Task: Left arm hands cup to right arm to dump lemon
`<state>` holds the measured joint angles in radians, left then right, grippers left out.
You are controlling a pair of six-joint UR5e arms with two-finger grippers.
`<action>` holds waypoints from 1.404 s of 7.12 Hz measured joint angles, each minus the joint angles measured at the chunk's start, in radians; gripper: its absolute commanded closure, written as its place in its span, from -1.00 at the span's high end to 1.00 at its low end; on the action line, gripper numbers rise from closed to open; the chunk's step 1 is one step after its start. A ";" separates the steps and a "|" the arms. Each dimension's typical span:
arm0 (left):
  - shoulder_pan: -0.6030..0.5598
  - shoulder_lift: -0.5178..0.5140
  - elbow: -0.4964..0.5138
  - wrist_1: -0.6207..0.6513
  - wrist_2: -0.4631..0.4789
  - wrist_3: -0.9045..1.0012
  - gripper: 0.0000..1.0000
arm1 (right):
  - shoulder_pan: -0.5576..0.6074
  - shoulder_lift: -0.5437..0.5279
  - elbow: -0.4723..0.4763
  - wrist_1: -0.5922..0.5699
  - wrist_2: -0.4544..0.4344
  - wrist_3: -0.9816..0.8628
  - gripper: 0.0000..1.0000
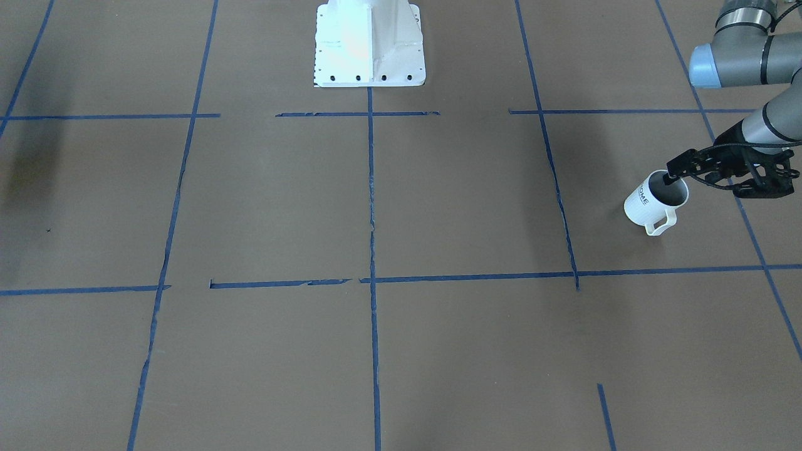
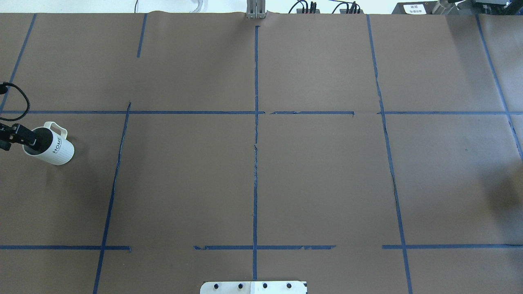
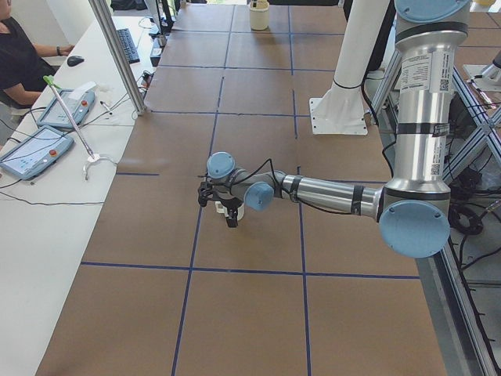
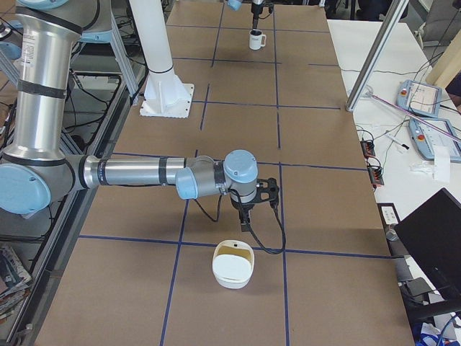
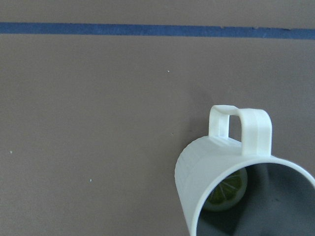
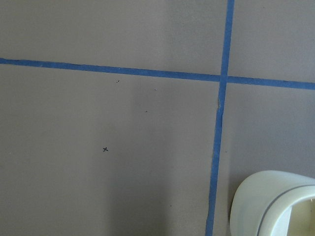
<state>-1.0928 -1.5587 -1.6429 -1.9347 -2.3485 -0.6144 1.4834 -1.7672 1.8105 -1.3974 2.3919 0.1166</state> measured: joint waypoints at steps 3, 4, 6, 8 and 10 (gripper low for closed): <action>0.001 -0.013 0.012 -0.007 0.007 0.000 -1.00 | -0.003 0.001 0.003 0.000 0.001 0.000 1.00; 0.001 -0.015 0.002 -0.007 0.034 -0.008 -1.00 | -0.019 0.007 0.010 0.002 0.000 0.004 1.00; 0.007 -0.065 -0.042 -0.002 0.085 -0.109 -1.00 | -0.115 0.058 0.026 0.089 -0.013 0.136 1.00; 0.040 -0.172 -0.067 0.007 0.094 -0.270 -1.00 | -0.272 0.086 0.028 0.367 -0.147 0.404 1.00; 0.115 -0.307 -0.078 0.013 0.094 -0.520 -1.00 | -0.404 0.090 0.029 0.608 -0.296 0.555 1.00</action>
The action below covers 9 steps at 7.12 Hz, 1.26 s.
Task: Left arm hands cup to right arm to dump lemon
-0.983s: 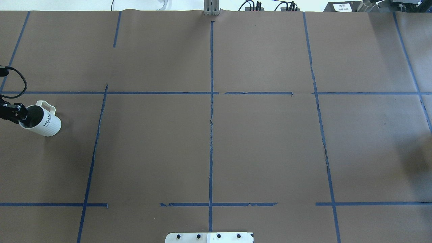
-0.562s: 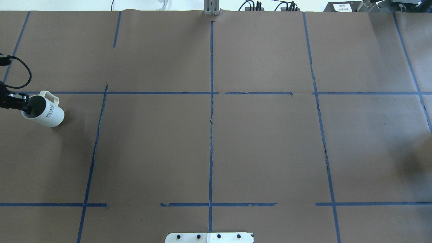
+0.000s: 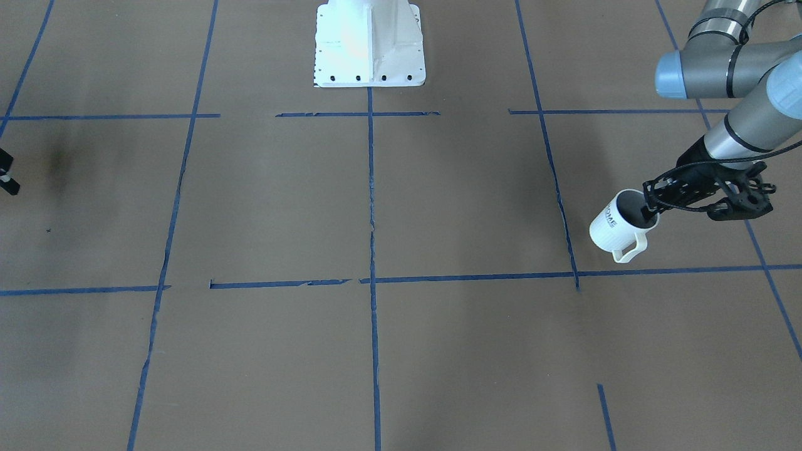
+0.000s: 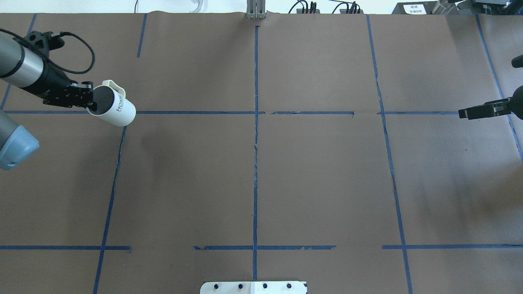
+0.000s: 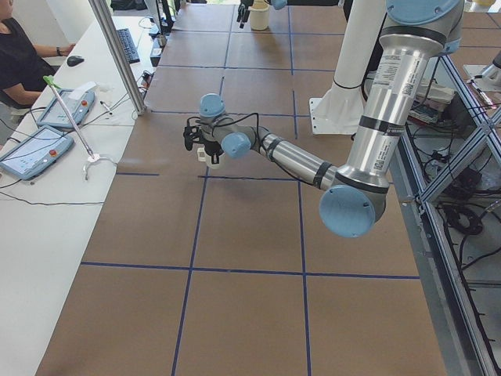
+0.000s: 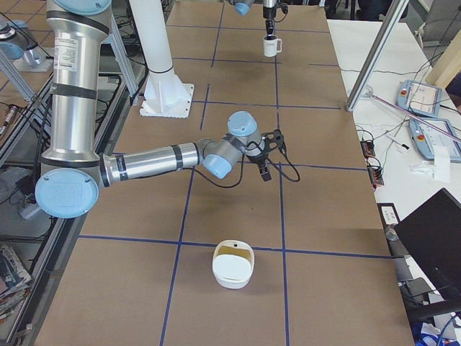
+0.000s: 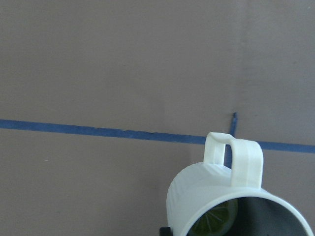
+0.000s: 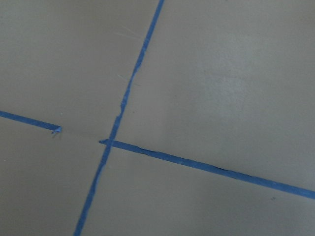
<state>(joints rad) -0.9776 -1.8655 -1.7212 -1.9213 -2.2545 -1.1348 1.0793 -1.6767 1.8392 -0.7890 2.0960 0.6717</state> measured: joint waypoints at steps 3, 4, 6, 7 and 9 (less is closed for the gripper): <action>0.136 -0.275 0.009 0.219 0.028 -0.284 -1.00 | -0.187 0.005 0.000 0.242 -0.234 0.027 1.00; 0.180 -0.373 0.033 0.328 0.051 -0.315 -1.00 | -0.266 0.013 -0.001 0.299 -0.339 0.023 1.00; 0.231 -0.541 0.142 0.440 0.072 -0.341 -1.00 | -0.402 0.028 -0.003 0.403 -0.523 0.010 1.00; 0.254 -0.617 0.214 0.453 0.075 -0.366 -1.00 | -0.478 0.037 -0.004 0.454 -0.622 -0.005 1.00; 0.292 -0.713 0.290 0.454 0.075 -0.429 -1.00 | -0.655 0.100 -0.009 0.489 -0.861 -0.048 1.00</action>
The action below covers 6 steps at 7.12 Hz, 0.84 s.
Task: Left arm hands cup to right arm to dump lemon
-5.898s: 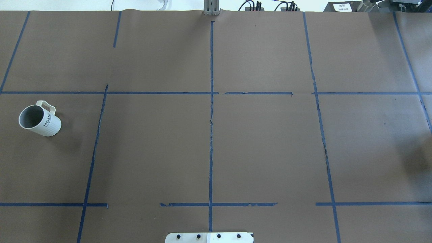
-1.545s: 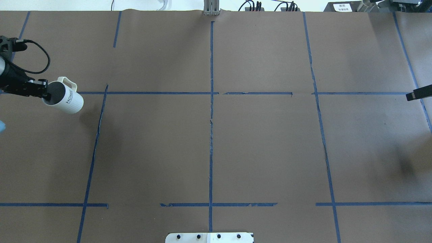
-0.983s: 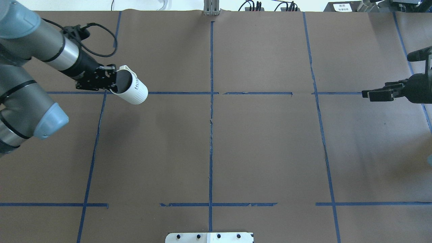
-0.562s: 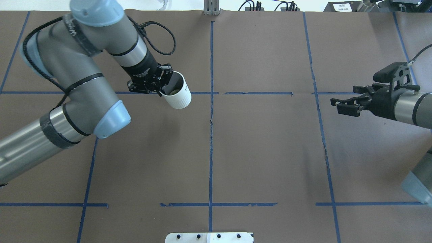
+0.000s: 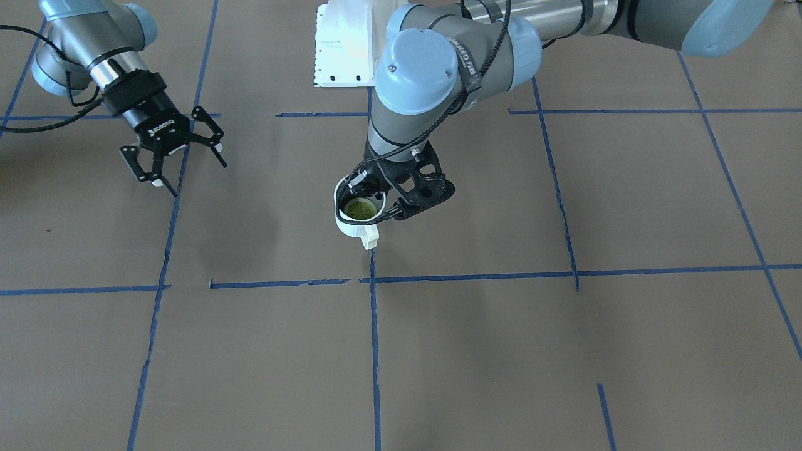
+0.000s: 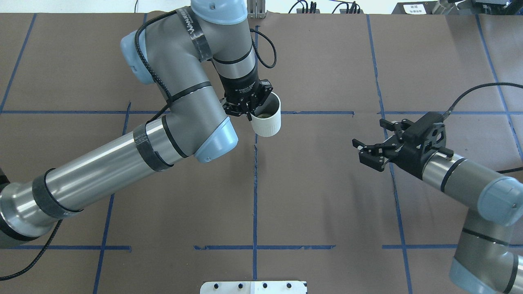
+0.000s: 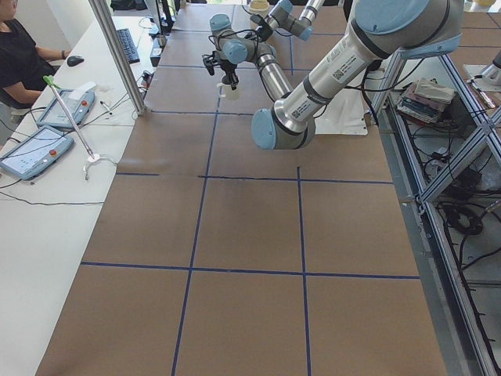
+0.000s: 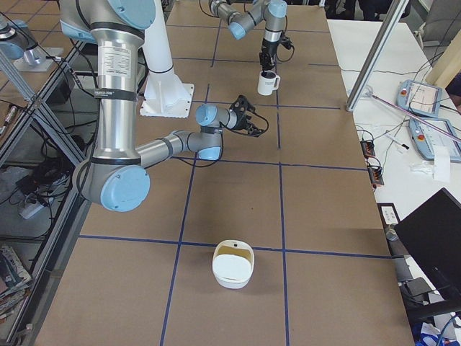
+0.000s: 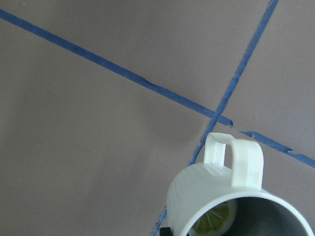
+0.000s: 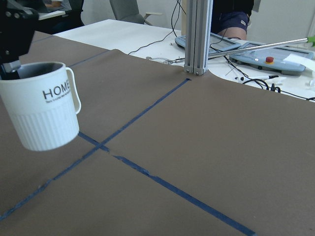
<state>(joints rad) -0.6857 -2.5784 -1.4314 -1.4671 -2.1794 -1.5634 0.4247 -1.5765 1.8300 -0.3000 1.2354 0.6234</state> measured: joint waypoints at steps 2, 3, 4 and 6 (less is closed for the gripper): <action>0.035 -0.055 0.029 -0.005 0.000 -0.046 -0.96 | -0.117 0.097 -0.022 0.002 -0.134 -0.013 1.00; 0.050 -0.072 0.034 -0.006 0.000 -0.067 -0.96 | -0.140 0.118 -0.033 0.000 -0.166 -0.015 1.00; 0.064 -0.085 0.036 -0.007 0.000 -0.083 -0.96 | -0.156 0.126 -0.040 -0.001 -0.196 -0.017 1.00; 0.089 -0.095 0.036 -0.007 0.000 -0.095 -0.95 | -0.174 0.157 -0.060 -0.002 -0.231 -0.019 1.00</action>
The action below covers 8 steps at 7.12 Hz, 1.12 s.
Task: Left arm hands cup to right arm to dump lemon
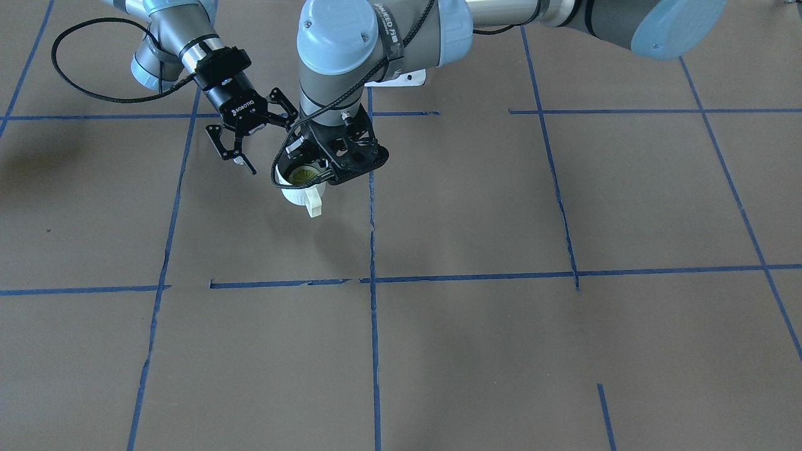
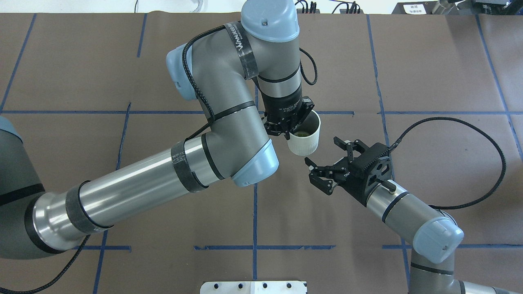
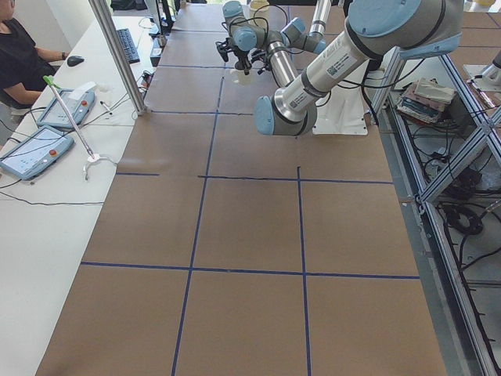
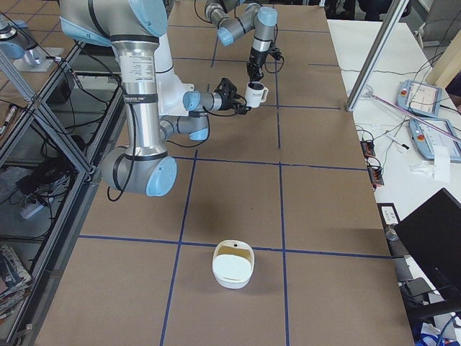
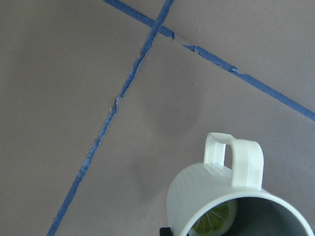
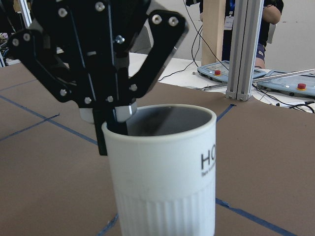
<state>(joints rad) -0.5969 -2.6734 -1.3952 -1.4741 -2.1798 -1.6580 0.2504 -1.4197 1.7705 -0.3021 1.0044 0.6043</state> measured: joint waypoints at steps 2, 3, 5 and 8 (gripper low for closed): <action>0.016 -0.004 -0.001 0.000 0.000 -0.002 -0.95 | -0.003 0.023 -0.014 -0.001 -0.011 0.000 1.00; 0.022 -0.007 -0.002 0.000 0.000 -0.008 -0.94 | -0.004 0.027 -0.016 -0.001 -0.017 -0.003 1.00; 0.033 -0.010 -0.004 -0.002 0.000 -0.026 -0.93 | -0.004 0.029 -0.019 -0.001 -0.023 -0.033 1.00; 0.038 -0.019 -0.011 -0.001 -0.002 -0.031 -0.89 | -0.005 0.030 -0.020 -0.002 -0.026 -0.046 0.87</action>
<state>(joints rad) -0.5587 -2.6925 -1.4067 -1.4754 -2.1816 -1.6891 0.2458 -1.3899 1.7503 -0.3037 0.9784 0.5585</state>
